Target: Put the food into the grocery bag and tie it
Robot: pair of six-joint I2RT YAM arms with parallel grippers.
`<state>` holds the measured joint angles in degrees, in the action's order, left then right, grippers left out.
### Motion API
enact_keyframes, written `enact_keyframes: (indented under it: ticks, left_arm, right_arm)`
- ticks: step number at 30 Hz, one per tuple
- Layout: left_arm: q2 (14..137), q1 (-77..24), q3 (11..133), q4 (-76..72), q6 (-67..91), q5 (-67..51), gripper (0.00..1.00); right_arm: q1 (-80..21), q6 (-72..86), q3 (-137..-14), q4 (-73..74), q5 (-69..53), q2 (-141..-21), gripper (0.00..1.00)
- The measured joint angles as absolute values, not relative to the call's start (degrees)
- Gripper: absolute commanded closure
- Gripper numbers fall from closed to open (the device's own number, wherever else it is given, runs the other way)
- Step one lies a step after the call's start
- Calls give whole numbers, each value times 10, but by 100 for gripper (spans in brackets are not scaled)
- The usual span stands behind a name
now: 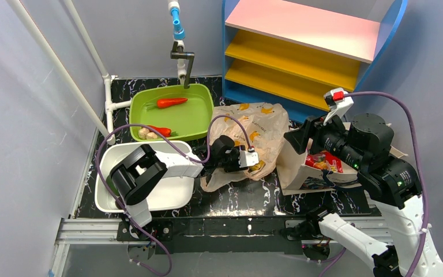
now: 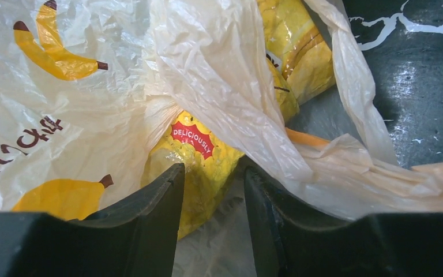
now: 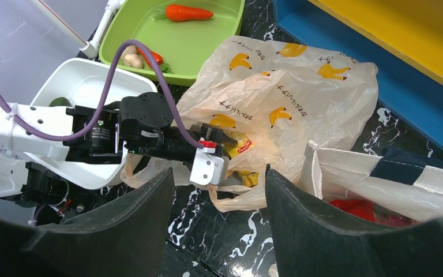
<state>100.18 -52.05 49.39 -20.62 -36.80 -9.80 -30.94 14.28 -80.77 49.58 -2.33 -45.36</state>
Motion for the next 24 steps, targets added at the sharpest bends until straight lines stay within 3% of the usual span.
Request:
enact_keyframes:
  ticks: [15,17,19,24]
  left_arm:
    - [1031,-519,502,-220,-353,-100,72]
    - [1033,-519,502,-225,-351,-100,81]
    - [1036,-519,502,-228,-347,-99,98]
    - [1036,-519,505,-222,-344,-99,100]
  right_arm:
    - [-309,136,-797,496,-28,-446,34]
    - [-309,135,-797,496,-28,-447,34]
    - [-309,135,-797,496,-28,-448,34]
    - [-309,136,-797,496,-27,-454,34]
